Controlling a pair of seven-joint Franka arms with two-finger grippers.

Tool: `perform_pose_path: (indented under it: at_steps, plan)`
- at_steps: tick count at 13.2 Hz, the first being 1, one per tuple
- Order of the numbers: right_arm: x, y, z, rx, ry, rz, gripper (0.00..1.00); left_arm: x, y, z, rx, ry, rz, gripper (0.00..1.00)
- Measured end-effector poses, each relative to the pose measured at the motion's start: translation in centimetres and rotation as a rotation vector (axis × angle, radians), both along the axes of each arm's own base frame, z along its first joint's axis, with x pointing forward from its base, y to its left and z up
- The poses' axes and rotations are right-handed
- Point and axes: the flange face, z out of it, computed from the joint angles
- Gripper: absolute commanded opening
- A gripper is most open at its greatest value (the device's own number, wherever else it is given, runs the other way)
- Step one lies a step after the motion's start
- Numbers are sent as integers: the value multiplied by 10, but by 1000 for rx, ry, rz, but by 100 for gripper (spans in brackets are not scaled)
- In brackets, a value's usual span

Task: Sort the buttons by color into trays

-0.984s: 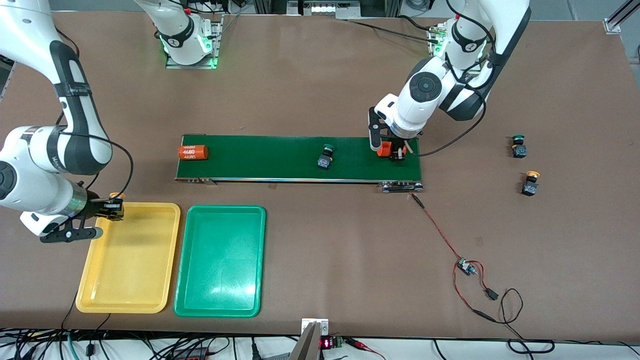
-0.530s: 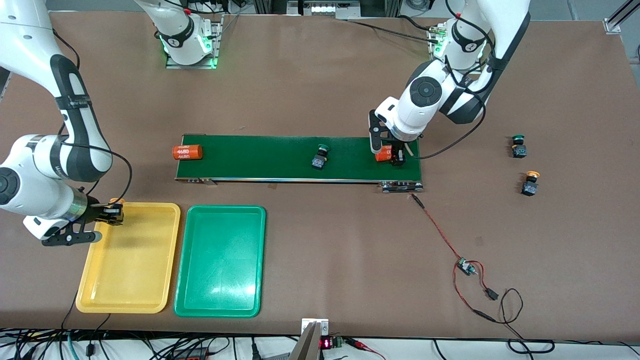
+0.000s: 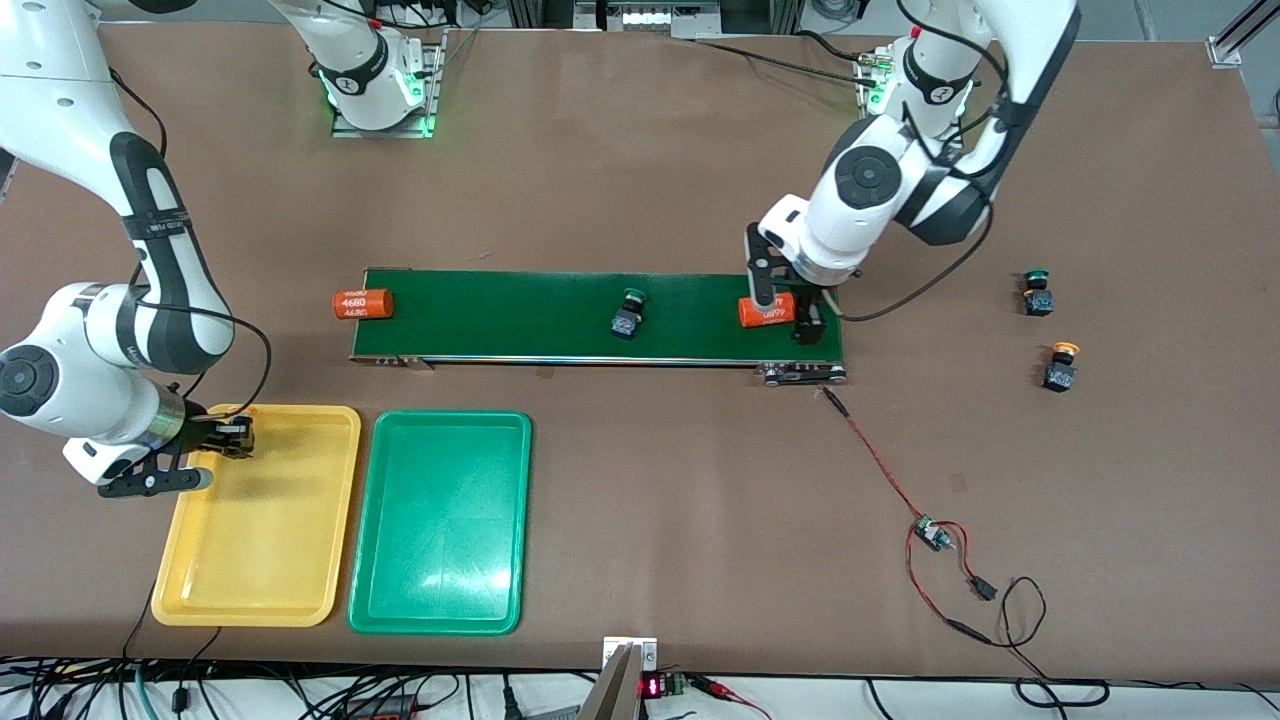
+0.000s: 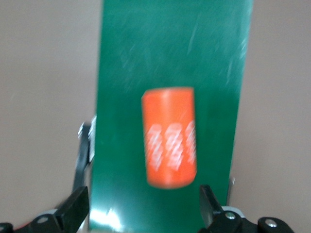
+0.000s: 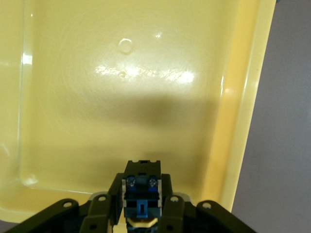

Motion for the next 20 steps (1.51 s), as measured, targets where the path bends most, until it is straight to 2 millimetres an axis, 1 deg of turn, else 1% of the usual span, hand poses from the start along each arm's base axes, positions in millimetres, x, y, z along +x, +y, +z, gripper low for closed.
perform_pose_path:
  at_steps: [1, 3, 4, 6, 7, 8, 10, 11, 13, 14, 16, 17, 18, 19, 20]
  plan:
    - [0, 0, 0, 0, 0, 2, 80, 10, 23, 4, 12, 1, 44, 100]
    - [0, 2, 0, 2, 0, 5, 86, 34, 85, 5, 27, 3, 155, 100]
    - [0, 2, 0, 2, 0, 6, 86, 44, 120, 4, 30, 5, 215, 100]
    - [1, 4, 1, 4, 0, 9, 86, 57, 186, 3, 35, 7, 323, 100]
    - [0, 7, 2, 7, 6, 11, 86, 61, 214, 3, 39, 5, 367, 100]
    - [0, 10, 5, 10, 21, 10, 86, 63, 236, 3, 45, 3, 405, 100]
    - [-3, 22, 18, 9, 56, -9, 86, 63, 266, 2, 55, 4, 459, 100]
    - [-5, 33, 29, 6, 76, -28, 86, 63, 278, 2, 59, 5, 482, 100]
    - [-11, 63, 54, -8, 120, -80, 86, 60, 303, 0, 73, 23, 532, 100]
    - [-15, 80, 65, -12, 146, -112, 89, 56, 318, -2, 83, 46, 577, 100]
    - [-25, 112, 82, -1, 197, -166, 89, 48, 347, -7, 97, 81, 688, 100]
    - [-31, 127, 88, 5, 222, -187, 90, 43, 355, -10, 107, 110, 744, 100]
    - [-35, 139, 93, 3, 240, -209, 92, 37, 358, -14, 123, 152, 803, 100]
    - [-39, 150, 97, -3, 255, -227, 95, 33, 357, -17, 139, 186, 863, 100]
    - [-43, 161, 101, -7, 268, -235, 100, 30, 356, -20, 150, 203, 910, 100]
